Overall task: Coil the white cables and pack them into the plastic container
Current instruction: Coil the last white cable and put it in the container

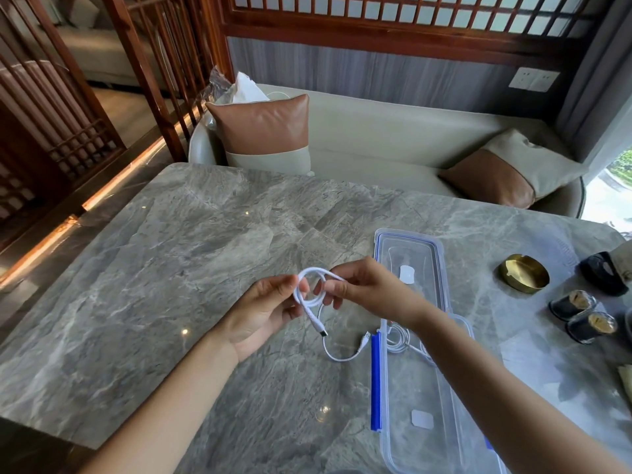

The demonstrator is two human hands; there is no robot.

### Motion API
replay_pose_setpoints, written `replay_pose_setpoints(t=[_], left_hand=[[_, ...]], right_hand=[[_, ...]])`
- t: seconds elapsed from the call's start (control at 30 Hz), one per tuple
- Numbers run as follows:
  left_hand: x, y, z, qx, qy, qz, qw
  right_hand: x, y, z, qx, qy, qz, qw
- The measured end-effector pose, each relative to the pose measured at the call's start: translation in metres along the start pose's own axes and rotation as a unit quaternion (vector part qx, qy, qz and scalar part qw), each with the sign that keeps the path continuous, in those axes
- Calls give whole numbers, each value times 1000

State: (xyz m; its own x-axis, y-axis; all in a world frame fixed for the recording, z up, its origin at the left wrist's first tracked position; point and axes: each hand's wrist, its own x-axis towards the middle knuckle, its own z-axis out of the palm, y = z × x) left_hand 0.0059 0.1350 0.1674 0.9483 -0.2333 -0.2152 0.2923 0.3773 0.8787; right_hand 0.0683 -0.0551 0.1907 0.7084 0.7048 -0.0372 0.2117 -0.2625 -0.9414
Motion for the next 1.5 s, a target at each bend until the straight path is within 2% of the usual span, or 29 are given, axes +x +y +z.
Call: replay_pose_setpoints(t=[0.1, 0.2, 0.3, 0.4, 0.57, 0.7, 0.8, 0.93, 1.07, 1.2, 1.27, 1.33, 1.5], left_hand=[[0, 0, 2, -27, 4, 43, 999], [1, -5, 5, -51, 10, 56, 997], [1, -8, 5, -47, 16, 37, 998], [-4, -3, -3, 3, -3, 7, 1000], [-7, 17, -12, 123, -113, -82, 983], [1, 28, -2, 207, -103, -120, 965], [3, 27, 3, 247, -111, -130, 954], [4, 20, 2, 202, -102, -128, 966], [5, 12, 1, 15, -92, -91, 991], [5, 8, 1, -73, -49, -43, 995], [4, 7, 1, -80, -46, -36, 995], [2, 7, 0, -77, -53, -46, 995], [-6, 15, -3, 41, -87, -105, 990]], right_hand=[[-5, 5, 15, 176, 24, 31, 984], [-4, 10, 30, 348, 35, 79, 933], [-2, 9, 28, 431, 13, 96, 897], [-3, 7, 17, 372, -11, 88, 924], [-5, -3, 1, 204, -62, 63, 975], [-1, -8, -2, 105, -131, 49, 985], [-1, -7, -1, 80, -136, 51, 986], [-3, -3, 1, 91, -86, 48, 991], [-1, 5, 6, 160, -29, 34, 986], [-1, 12, 15, 256, -28, 46, 965], [0, 14, 19, 302, -28, 50, 952], [0, 13, 19, 301, -27, 55, 952], [-6, 5, 9, 134, -80, 35, 987]])
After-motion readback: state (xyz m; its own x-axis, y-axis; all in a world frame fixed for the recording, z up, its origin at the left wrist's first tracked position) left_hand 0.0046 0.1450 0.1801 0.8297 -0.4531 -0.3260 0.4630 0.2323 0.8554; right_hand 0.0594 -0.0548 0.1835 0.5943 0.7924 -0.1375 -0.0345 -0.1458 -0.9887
